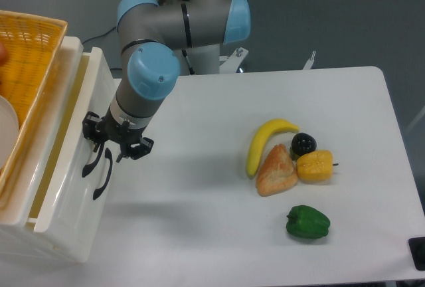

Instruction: Slide the top white drawer open

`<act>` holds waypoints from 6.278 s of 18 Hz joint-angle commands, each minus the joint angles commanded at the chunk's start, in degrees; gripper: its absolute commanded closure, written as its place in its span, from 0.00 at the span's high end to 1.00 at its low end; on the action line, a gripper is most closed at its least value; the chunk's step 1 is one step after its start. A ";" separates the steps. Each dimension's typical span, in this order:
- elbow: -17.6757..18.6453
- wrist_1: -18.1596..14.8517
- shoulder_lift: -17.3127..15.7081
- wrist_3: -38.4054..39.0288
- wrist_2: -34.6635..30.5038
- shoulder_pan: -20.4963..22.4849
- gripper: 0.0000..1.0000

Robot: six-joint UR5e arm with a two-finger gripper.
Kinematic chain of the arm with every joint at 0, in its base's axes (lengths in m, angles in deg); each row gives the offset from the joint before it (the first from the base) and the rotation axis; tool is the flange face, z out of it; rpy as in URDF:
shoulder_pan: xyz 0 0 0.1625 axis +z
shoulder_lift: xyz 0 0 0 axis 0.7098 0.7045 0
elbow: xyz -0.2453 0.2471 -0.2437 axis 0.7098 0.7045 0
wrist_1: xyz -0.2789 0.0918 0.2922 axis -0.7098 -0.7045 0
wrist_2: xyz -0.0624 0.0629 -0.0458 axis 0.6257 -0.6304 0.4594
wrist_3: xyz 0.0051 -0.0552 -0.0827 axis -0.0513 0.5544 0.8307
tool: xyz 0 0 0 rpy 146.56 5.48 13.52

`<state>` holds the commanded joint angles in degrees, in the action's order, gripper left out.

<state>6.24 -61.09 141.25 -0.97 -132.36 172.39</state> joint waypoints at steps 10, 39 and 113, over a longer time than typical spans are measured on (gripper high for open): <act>-0.09 -0.26 -0.18 -0.53 0.26 0.70 0.48; -0.26 -0.35 -0.17 -0.53 1.14 2.63 0.22; -4.39 -0.09 1.23 -6.06 1.23 20.73 1.00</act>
<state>1.85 -61.17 142.48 -7.03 -131.13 193.12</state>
